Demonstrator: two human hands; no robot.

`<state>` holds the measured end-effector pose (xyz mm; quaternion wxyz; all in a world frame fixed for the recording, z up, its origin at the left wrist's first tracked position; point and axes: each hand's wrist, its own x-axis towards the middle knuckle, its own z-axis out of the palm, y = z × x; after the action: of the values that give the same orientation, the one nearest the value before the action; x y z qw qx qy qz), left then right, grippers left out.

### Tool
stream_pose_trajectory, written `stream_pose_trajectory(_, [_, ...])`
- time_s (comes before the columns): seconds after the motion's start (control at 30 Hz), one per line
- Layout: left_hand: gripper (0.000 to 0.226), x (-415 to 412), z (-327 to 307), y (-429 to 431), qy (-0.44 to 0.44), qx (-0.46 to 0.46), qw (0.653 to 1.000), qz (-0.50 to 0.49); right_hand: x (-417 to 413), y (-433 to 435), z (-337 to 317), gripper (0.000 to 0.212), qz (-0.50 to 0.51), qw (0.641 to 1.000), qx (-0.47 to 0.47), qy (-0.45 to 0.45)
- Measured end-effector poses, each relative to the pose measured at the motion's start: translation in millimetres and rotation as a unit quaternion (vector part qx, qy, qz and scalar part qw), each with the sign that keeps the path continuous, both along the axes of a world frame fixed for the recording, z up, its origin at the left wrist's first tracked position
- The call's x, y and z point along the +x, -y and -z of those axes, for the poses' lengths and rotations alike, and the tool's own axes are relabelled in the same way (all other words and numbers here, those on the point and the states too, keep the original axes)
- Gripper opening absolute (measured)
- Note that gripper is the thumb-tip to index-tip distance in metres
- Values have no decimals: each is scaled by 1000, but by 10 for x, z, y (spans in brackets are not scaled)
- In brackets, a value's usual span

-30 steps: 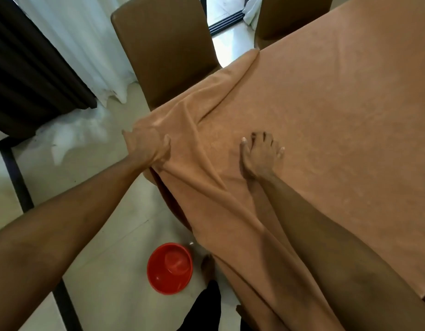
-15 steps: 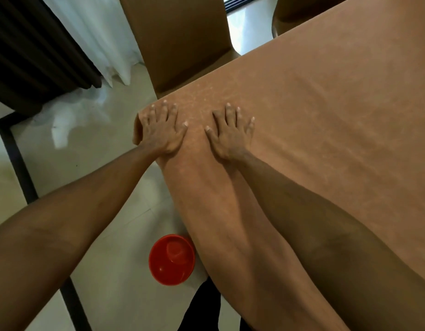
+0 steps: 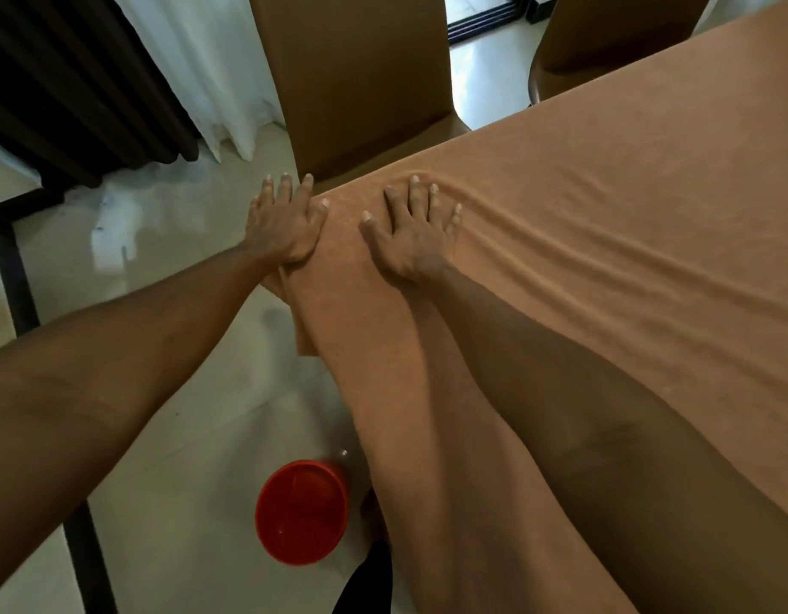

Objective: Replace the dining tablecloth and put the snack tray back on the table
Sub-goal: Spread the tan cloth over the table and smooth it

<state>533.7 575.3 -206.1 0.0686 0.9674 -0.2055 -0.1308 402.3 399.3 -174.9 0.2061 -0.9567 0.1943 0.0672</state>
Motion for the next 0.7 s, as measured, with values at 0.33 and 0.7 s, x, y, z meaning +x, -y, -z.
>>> stream_pose_trajectory(0.33, [63, -1407, -81, -10, 57, -93, 994, 30, -828, 82, -199, 51, 44, 988, 88, 119])
stream_pose_trajectory(0.7, [67, -1993, -226, -265, 17, -64, 998, -12, -3104, -1044, 97, 49, -115, 988, 14, 106])
